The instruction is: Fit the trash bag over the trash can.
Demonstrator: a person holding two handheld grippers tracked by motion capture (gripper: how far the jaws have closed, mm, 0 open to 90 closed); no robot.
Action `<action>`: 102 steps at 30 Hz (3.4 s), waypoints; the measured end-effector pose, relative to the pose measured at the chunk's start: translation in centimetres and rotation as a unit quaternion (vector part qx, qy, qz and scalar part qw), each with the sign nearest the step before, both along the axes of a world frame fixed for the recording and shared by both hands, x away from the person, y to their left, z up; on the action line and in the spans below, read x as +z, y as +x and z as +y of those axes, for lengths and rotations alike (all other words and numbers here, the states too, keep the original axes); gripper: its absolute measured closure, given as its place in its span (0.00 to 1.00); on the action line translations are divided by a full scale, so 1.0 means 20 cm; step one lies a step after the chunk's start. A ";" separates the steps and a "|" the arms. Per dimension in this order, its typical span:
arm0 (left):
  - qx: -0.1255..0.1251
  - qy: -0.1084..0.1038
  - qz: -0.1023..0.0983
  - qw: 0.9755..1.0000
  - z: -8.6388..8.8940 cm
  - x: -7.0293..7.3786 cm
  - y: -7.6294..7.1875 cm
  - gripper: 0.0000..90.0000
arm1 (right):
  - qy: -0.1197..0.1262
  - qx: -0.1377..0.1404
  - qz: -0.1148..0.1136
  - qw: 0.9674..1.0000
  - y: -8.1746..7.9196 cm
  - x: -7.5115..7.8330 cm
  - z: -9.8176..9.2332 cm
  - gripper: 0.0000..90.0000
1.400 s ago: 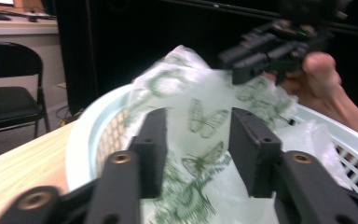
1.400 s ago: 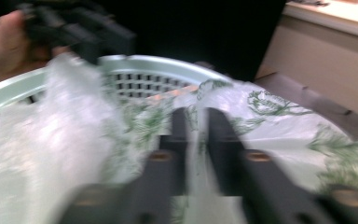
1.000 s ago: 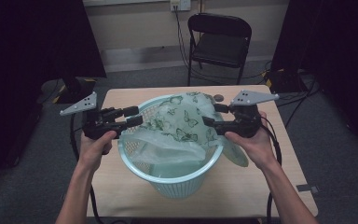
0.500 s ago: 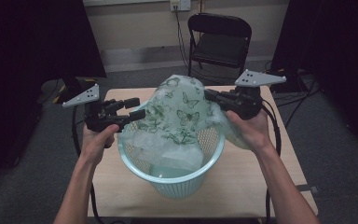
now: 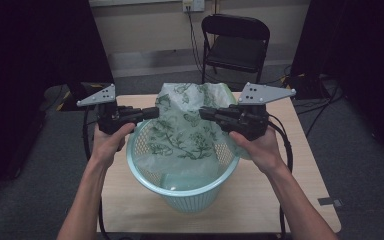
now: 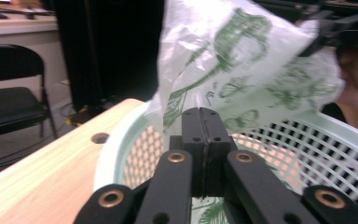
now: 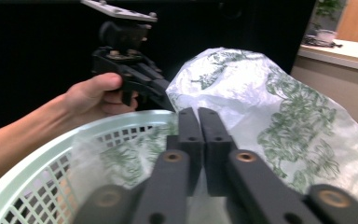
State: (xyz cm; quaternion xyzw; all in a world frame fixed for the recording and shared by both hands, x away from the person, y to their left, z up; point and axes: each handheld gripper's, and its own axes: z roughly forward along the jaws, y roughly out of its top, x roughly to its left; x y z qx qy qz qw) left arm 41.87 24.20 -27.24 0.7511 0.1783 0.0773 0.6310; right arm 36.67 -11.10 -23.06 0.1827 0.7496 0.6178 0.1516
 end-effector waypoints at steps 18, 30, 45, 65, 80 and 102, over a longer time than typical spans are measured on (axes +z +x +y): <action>0.010 0.004 0.004 1.000 0.02 -0.05 -0.11 0.72 | -0.058 -0.106 0.055 0.991 0.07 -0.25 -0.20 0.65; 0.027 -0.050 -0.005 0.998 -0.02 0.02 -0.05 0.29 | -0.028 -0.037 0.016 0.999 0.06 -0.04 -0.05 1.00; 0.007 -0.008 -0.040 0.999 0.04 -0.02 -0.13 1.00 | -0.037 -0.009 0.012 0.999 0.01 0.02 0.08 0.50; 0.056 0.003 -0.009 0.998 0.11 -0.11 -0.12 0.72 | -0.018 -0.092 0.093 0.991 0.12 -0.28 -0.26 0.68; 0.061 -0.040 -0.049 0.996 0.07 0.07 -0.19 0.41 | 0.029 -0.028 0.060 0.997 0.20 -0.05 -0.10 1.00; 0.069 -0.017 -0.016 0.997 0.09 -0.03 -0.05 1.00 | 0.007 -0.020 0.044 0.999 0.10 0.02 -0.04 0.37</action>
